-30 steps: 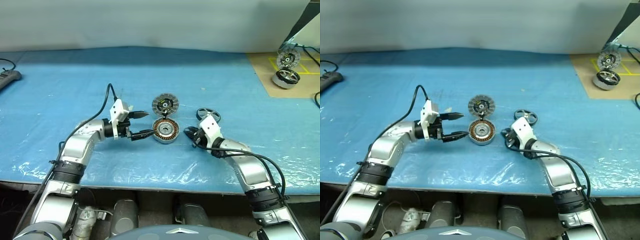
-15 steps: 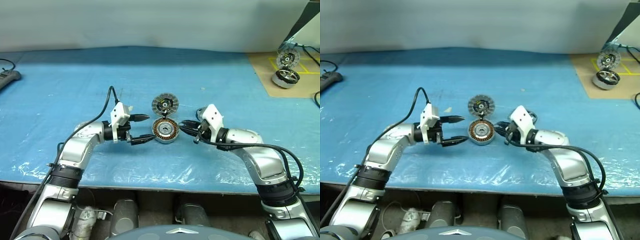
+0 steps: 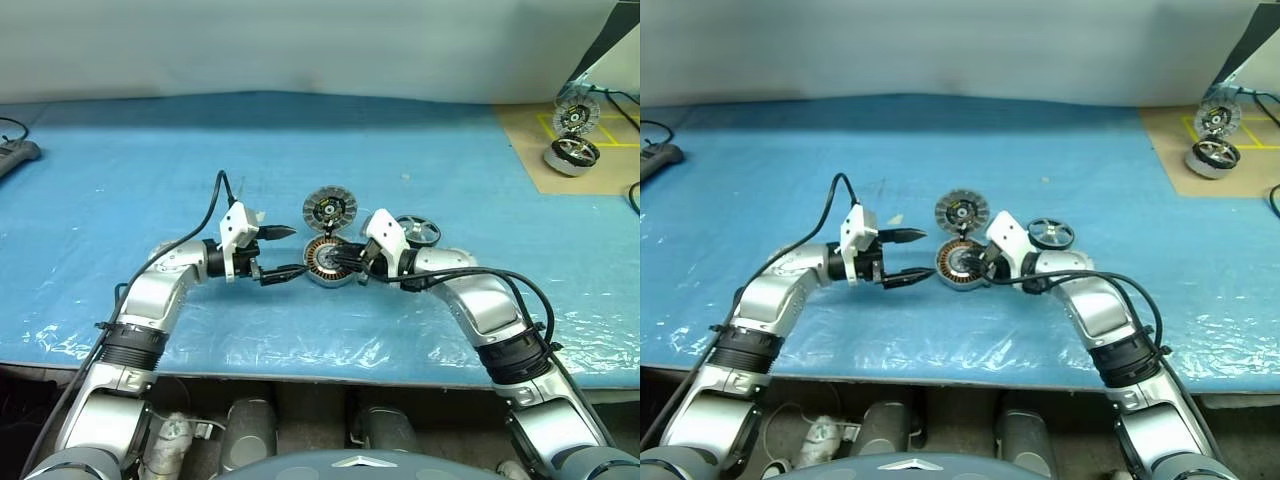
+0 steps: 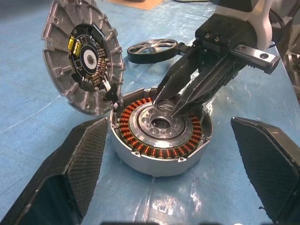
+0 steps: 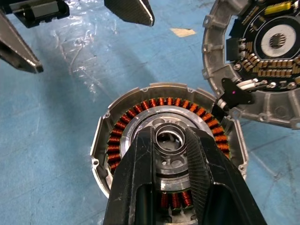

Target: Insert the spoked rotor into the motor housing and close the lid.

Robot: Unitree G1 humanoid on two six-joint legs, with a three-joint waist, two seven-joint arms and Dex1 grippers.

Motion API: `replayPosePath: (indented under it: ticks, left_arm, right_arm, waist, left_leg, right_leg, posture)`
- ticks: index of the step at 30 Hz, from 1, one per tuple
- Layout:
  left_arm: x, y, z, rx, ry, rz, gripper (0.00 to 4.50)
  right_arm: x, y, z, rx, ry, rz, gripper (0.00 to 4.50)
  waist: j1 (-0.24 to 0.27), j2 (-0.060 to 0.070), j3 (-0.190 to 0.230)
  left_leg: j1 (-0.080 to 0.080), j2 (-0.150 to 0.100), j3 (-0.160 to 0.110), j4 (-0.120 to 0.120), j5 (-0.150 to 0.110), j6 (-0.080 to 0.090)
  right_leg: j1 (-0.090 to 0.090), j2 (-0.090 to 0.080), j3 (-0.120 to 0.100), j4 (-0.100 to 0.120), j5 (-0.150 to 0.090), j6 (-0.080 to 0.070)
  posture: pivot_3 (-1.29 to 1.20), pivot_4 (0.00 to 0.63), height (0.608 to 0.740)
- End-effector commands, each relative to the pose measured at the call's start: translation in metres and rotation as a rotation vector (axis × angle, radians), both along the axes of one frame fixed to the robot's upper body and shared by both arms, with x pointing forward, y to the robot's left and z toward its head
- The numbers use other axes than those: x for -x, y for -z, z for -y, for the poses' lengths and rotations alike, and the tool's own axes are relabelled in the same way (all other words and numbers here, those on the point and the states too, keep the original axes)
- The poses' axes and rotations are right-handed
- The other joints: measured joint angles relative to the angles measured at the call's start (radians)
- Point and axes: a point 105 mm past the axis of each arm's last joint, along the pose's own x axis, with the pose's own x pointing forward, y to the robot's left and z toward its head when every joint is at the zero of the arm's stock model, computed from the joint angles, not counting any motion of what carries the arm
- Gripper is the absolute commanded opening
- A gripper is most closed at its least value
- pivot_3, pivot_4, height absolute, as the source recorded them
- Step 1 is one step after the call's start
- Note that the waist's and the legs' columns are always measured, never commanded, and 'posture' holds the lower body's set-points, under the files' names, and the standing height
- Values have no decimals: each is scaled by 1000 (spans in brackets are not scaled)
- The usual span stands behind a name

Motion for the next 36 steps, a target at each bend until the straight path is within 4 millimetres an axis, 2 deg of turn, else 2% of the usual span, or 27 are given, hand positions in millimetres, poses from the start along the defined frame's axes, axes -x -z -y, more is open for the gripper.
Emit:
replayPosePath:
  ticks: [1, 8, 22, 30, 36]
  left_arm:
    - [0, -5, -5, -1, -2, 34, 4500]
    - [3, 0, -4, -1, 2, 23, 4500]
    - [-1, -5, -5, 18, -43, 12, 4500]
    - [-9, 6, -10, 27, -103, -2, 4500]
    - [11, 20, -4, 58, -117, -65, 4500]
  right_arm:
    - [0, -7, -4, -6, -36, 32, 558]
    - [-5, -8, -9, -2, -31, 61, 558]
    - [-6, -4, -9, 7, -32, 47, 558]
    - [-8, 1, -8, 27, -18, 61, 558]
    - [-4, 4, -6, 61, -34, 67, 558]
  waist:
    - [0, 0, 0]
    - [0, 0, 0]
    - [0, 0, 0]
    - [0, 0, 0]
    - [-2, 0, 0]
  left_leg:
    - [0, 0, 0, 0, 0, 0]
    - [0, 0, 0, 2, 0, 0]
    - [0, 0, 0, 3, -1, 1]
    - [0, 0, 0, 5, -2, 0]
    - [0, 1, 0, 6, -2, 0]
  right_leg:
    - [0, 0, 0, 0, 0, 0]
    - [0, 0, 0, 2, 0, 0]
    - [0, 0, 0, 3, 0, 0]
    - [0, 0, 0, 5, 0, 0]
    - [0, 0, 0, 5, 0, 0]
  posture:
    - [0, 150, 740]
    - [0, 150, 740]
    - [0, 150, 740]
    - [0, 150, 740]
    - [0, 150, 740]
